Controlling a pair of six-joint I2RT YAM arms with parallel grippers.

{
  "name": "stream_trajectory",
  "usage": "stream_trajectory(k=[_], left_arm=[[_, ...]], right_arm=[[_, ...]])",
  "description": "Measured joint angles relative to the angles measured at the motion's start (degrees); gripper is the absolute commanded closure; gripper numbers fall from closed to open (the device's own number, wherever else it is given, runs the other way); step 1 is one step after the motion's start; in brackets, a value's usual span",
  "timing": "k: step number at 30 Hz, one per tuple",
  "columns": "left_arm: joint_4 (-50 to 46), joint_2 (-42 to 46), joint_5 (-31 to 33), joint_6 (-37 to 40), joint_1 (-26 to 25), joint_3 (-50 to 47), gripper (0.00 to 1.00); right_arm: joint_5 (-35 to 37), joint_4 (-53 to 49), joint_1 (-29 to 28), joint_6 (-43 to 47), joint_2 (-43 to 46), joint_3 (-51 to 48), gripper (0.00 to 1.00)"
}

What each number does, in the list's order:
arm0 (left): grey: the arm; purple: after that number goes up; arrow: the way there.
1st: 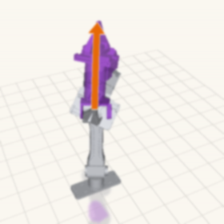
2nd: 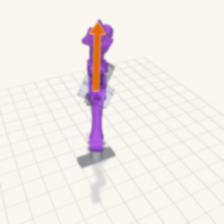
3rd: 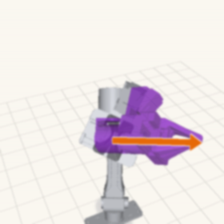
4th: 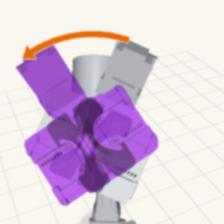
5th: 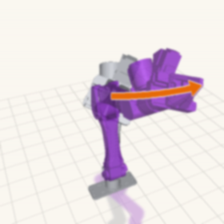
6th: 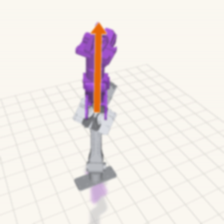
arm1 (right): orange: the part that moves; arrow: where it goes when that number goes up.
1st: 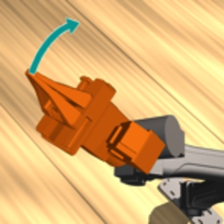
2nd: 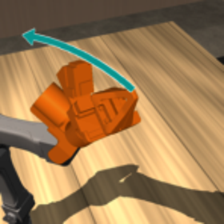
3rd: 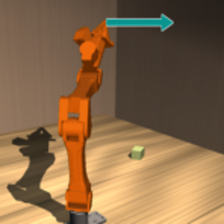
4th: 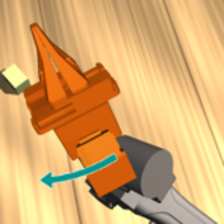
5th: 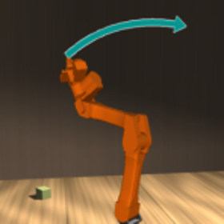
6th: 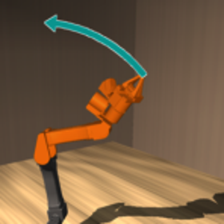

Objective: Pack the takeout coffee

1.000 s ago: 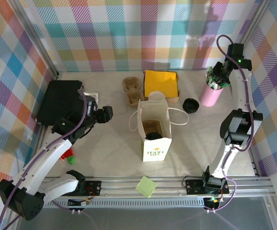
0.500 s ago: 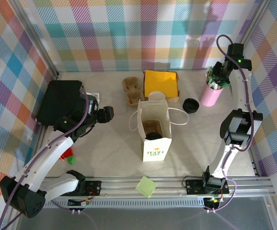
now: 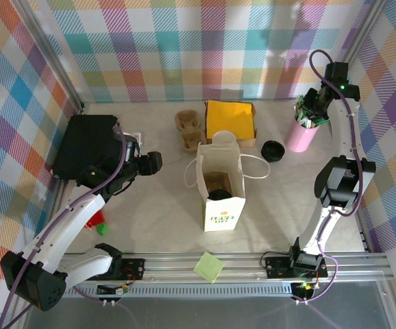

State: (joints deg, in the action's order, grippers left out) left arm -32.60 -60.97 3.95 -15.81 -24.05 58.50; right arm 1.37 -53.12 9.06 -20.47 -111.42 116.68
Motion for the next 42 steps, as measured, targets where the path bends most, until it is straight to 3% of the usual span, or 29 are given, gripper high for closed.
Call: stream_trajectory(k=[9, 15, 27, 34, 42], left_arm=[[-0.1, 0.0, -0.5, 0.0, 0.6, 0.0, 0.32], [-0.4, 0.9, -0.8, -0.3, 0.6, 0.0, 0.32], [-3.1, 6.1, -2.1, -1.6, 0.6, 0.1, 0.32], [-5.2, 10.1, -3.3, -2.8, 0.6, 0.1, 0.32], [-6.9, 14.1, -4.5, -4.2, 0.6, 0.1, 0.35]], right_arm=[[-0.7, -0.9, 0.0, 0.0, -0.3, 1.4, 0.99], [-1.8, -1.4, 0.0, 0.0, 1.3, 2.0, 1.00], [-5.7, -2.3, 0.0, -1.0, 15.4, 3.2, 1.00], [-11.0, -2.2, 0.0, -4.8, 24.5, 4.9, 1.00], [-23.4, -1.9, -1.0, -12.0, 29.9, 6.0, 1.00]])
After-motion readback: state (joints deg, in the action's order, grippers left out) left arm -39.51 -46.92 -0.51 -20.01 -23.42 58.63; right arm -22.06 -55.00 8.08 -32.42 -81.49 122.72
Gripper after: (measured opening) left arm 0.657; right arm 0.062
